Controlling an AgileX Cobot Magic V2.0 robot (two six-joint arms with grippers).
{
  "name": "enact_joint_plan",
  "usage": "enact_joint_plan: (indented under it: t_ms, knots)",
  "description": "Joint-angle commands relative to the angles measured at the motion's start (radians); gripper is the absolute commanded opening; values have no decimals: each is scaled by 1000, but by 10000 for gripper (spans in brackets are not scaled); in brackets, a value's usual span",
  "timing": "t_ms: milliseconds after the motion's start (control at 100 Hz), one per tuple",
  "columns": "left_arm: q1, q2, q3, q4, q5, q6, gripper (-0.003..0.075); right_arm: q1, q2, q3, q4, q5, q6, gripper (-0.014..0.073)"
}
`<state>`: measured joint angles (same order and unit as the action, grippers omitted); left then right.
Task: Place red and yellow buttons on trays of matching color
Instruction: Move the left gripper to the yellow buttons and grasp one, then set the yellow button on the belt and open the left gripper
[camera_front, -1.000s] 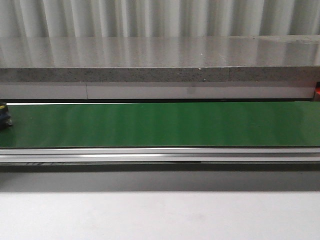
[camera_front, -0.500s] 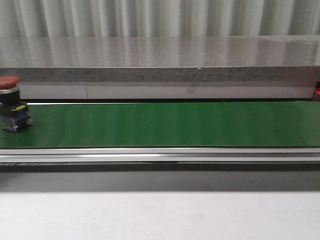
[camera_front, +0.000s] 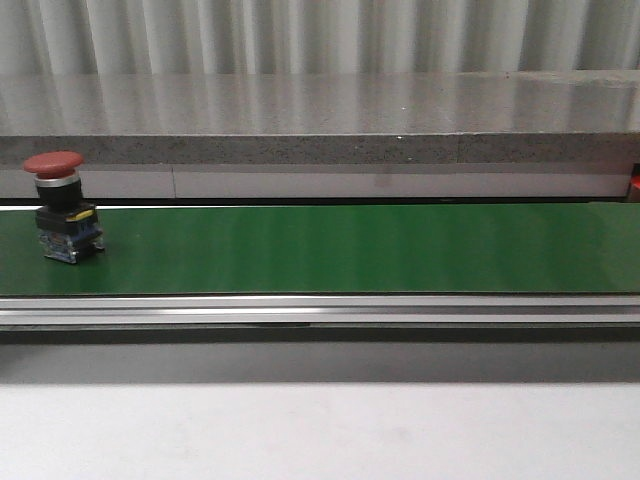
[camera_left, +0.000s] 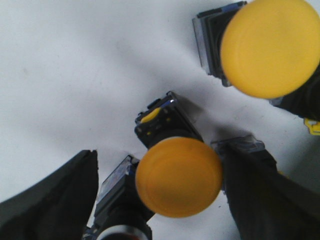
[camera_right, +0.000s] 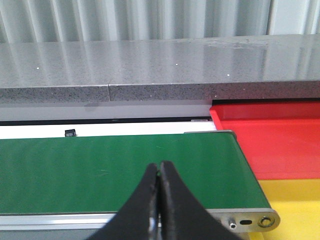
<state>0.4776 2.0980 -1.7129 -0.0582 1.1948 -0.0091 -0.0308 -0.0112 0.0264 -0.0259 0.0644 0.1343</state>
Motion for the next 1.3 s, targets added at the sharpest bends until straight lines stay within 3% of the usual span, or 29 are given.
enact_joint_plan:
  t_ms: [0,290,430,850,1290]
  knots:
    - [-15,-44,-31,-18,-22,-3,490,-7,-13,2,-10,-73,-1,-66]
    - [-15,-42,-31,-19,-34,1,265,-7,-13,2,-10,-73,-1,-66]
    - [-15,-46,-31,-19,-30,25,207,-7,-13,2,-10,-73,-1,-66]
    - [-15,-230,-25,-13,4,45,206,-7,-13,2,-10,-73,-1,-66]
    - [-52,-472,182,-104,-32,84,206,-7,-13,2,-10,-73,-1,-66]
